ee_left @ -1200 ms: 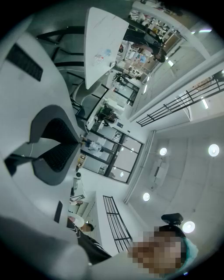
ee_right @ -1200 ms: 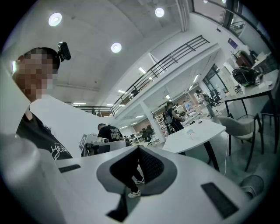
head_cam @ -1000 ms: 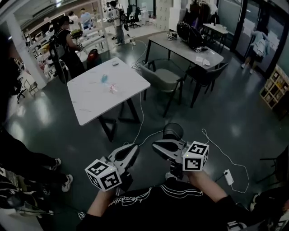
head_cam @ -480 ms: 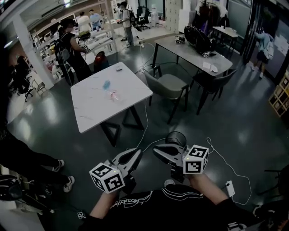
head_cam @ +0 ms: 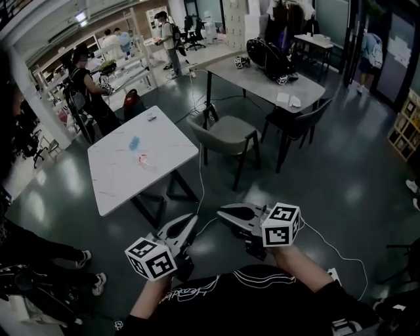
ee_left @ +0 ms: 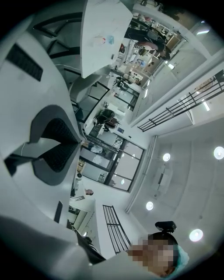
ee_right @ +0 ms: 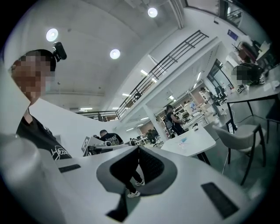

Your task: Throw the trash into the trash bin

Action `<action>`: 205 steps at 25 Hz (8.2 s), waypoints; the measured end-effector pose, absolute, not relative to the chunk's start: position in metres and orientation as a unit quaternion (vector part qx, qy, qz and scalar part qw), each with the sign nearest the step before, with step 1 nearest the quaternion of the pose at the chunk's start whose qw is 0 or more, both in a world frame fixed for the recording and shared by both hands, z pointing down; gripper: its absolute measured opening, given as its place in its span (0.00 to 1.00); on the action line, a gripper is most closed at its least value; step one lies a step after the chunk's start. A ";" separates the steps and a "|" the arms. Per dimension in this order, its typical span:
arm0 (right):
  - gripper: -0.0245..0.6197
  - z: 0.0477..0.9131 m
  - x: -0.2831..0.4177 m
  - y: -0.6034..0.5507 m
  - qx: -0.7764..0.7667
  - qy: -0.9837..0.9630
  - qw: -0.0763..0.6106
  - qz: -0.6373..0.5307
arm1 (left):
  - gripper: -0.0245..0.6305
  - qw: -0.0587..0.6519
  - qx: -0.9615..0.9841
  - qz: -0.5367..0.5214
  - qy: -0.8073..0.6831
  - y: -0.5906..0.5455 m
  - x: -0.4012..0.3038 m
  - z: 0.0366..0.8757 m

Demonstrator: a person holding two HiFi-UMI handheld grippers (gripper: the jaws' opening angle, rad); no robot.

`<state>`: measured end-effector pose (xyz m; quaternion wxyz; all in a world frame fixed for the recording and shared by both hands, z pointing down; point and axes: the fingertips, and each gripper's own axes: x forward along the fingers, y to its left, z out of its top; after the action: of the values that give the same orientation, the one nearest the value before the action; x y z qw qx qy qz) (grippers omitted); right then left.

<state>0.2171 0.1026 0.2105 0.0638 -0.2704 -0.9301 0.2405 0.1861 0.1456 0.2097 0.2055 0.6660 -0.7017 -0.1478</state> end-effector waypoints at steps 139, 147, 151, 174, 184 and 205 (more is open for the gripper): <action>0.31 0.345 -0.210 0.036 -0.029 -0.977 0.189 0.094 | 0.04 0.332 0.576 -0.209 -0.718 0.173 -0.248 0.356; 0.31 0.337 -0.122 -0.045 0.094 -0.974 0.168 0.116 | 0.04 0.377 0.660 -0.179 -0.625 0.077 -0.187 0.377; 0.31 0.341 -0.060 -0.083 0.167 -0.963 0.163 0.133 | 0.04 0.388 0.700 -0.144 -0.581 0.037 -0.143 0.384; 0.31 0.578 0.152 -0.185 0.278 -0.879 0.272 0.275 | 0.04 0.521 0.685 -0.032 -0.508 -0.072 0.040 0.600; 0.31 0.813 0.173 -0.129 0.209 -0.791 0.477 0.320 | 0.04 0.610 0.597 -0.028 -0.520 -0.037 0.059 0.722; 0.44 0.951 0.196 -0.092 0.173 -0.679 0.597 0.391 | 0.04 0.640 0.536 -0.022 -0.551 -0.015 0.055 0.766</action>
<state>0.1956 -0.0924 0.9509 0.5972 0.1726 -0.6788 0.3910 0.0550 -0.0148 0.7659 0.6396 0.5359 -0.5507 -0.0217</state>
